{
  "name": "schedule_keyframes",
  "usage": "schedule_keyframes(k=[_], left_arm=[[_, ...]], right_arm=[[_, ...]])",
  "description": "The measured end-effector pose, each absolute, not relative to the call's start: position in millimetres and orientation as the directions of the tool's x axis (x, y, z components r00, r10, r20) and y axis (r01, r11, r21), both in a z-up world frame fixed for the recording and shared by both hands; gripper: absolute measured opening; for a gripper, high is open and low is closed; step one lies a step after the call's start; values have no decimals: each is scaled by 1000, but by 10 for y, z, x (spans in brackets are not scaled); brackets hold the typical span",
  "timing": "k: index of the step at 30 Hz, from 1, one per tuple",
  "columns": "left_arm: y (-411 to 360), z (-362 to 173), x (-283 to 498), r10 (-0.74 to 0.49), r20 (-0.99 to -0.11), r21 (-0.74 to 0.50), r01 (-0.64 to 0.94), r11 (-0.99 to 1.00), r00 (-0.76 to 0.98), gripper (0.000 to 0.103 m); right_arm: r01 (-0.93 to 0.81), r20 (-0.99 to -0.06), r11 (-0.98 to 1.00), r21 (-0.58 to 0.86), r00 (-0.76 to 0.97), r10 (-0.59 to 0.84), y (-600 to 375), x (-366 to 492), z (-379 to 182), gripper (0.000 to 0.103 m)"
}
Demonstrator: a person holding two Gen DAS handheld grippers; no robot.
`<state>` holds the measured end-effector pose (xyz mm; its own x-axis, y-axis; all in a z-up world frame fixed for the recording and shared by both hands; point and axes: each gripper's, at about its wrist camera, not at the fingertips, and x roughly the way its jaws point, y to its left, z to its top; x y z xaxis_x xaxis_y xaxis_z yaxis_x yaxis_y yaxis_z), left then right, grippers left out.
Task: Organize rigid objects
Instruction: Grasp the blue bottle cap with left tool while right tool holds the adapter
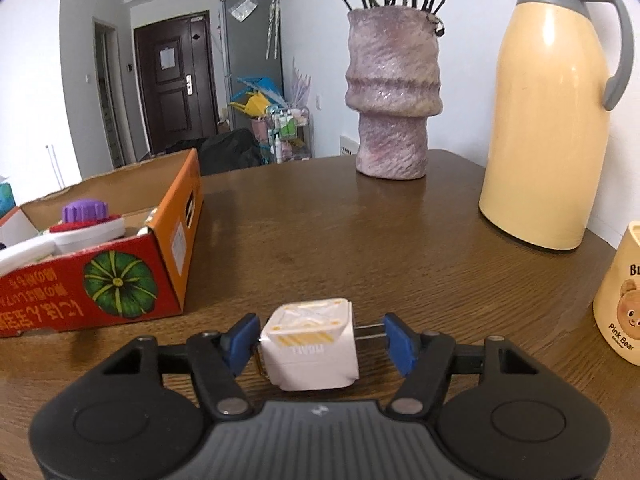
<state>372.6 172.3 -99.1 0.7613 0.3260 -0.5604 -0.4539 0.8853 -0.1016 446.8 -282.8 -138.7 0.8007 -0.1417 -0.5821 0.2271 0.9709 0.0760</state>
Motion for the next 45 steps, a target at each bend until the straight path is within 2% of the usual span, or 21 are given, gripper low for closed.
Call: schedule_keyframes(k=[8,13,20,30,35,38,40,45], left_arm=[[2102,-1046,3939,371,-564,-71,-491,868,737,103],[2300,-1092,4095,309,-583,-79,-432,899,751,103],[2464,-1175,4371,178,-610,-54,-265,963,772,103],[2810,-1230,4683,130,-631,-21,-184,983,765,103],[2852,-1229,4753,125,-627,2,-160,987,769,99],[2822,-1256,4807,108,-641,18,-126,992,760,88],[2816,-1271,4830,96,-650,20,-110,994,754,76],[2811,-1291,4851,91,-661,21,-103,994,745,54]], right_arm=[[251,-562,963,95,812,-156,-2782,4392,-1343,66],[268,-552,959,96,816,-173,-2745,4362,-1322,66],[314,-537,944,99,816,-215,-2713,4289,-1297,66],[401,-517,909,113,805,-291,-2685,4162,-1250,66],[425,-510,897,118,801,-312,-2665,4120,-1236,66],[435,-507,892,120,800,-322,-2640,4084,-1228,66],[442,-504,888,123,799,-328,-2634,4069,-1223,66],[447,-504,885,128,798,-330,-2631,4061,-1218,66]])
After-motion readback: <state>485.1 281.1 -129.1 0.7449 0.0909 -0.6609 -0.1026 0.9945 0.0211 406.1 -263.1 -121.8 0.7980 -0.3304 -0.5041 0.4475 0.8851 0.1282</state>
